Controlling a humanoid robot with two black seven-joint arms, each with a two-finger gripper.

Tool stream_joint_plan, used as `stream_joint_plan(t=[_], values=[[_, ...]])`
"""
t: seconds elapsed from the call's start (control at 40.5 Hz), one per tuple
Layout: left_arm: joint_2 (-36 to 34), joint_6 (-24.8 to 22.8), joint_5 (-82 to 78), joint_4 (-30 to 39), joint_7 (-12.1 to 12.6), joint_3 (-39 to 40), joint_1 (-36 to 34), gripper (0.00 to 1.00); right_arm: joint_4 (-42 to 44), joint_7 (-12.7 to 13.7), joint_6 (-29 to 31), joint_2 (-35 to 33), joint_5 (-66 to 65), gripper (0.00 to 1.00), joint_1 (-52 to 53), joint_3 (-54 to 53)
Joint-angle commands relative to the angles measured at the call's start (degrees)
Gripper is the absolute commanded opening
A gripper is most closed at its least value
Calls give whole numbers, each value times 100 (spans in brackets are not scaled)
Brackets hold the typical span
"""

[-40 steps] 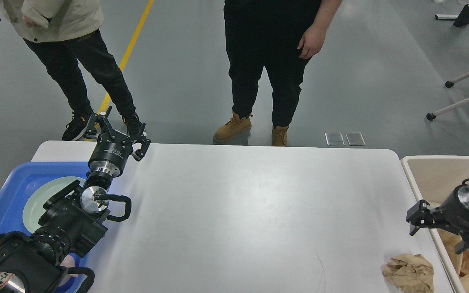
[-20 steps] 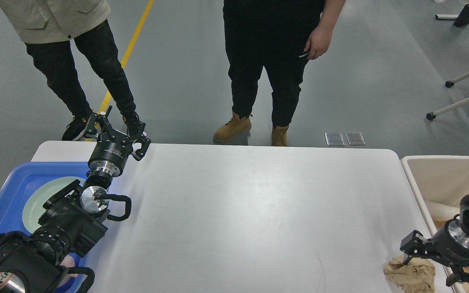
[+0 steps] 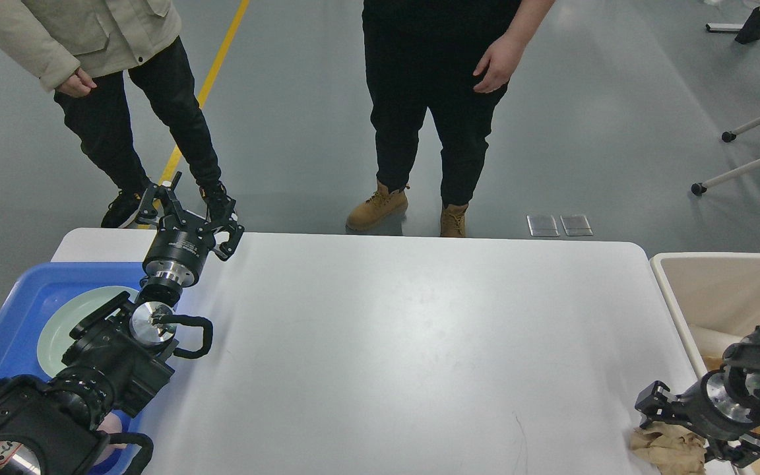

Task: Tidy desktop
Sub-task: 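Lift the crumpled paper and drop it into the bin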

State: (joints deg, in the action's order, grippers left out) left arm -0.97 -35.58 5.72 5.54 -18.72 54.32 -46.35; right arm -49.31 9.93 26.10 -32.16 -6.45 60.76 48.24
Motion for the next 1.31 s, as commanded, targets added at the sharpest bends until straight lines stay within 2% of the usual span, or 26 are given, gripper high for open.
stream_joint_plan(t=[0.0, 0.049, 0.124, 0.148, 0.198, 0.222, 0.247, 0.717, 1.285], values=[[0, -2, -1, 0, 0, 0, 3, 96, -158, 1, -711, 17, 12, 93, -205, -78], [0, -2, -1, 0, 0, 0, 3, 96, -176, 1, -781, -1, 4, 89, -214, -78], [0, -2, -1, 0, 0, 0, 3, 96, -184, 1, -782, -36, 4, 71, -205, -78], [0, 7, -1, 0, 0, 0, 3, 96, -237, 1, -773, -62, 4, 51, -188, -78], [0, -2, -1, 0, 0, 0, 3, 96, -368, 1, -720, -115, 4, 26, -153, -78], [0, -2, -1, 0, 0, 0, -5, 96, -500, 1, -712, -220, 4, 5, -109, -86], [0, -2, -1, 0, 0, 0, -5, 96, -553, 1, -711, -264, 4, 0, -91, -95], [0, 7, -1, 0, 0, 0, -5, 96, -685, 18, -667, -344, 4, 0, 603, -122], [0, 7, -1, 0, 0, 0, 3, 96, -756, 18, -676, -1222, 21, 0, 3978, -306]])
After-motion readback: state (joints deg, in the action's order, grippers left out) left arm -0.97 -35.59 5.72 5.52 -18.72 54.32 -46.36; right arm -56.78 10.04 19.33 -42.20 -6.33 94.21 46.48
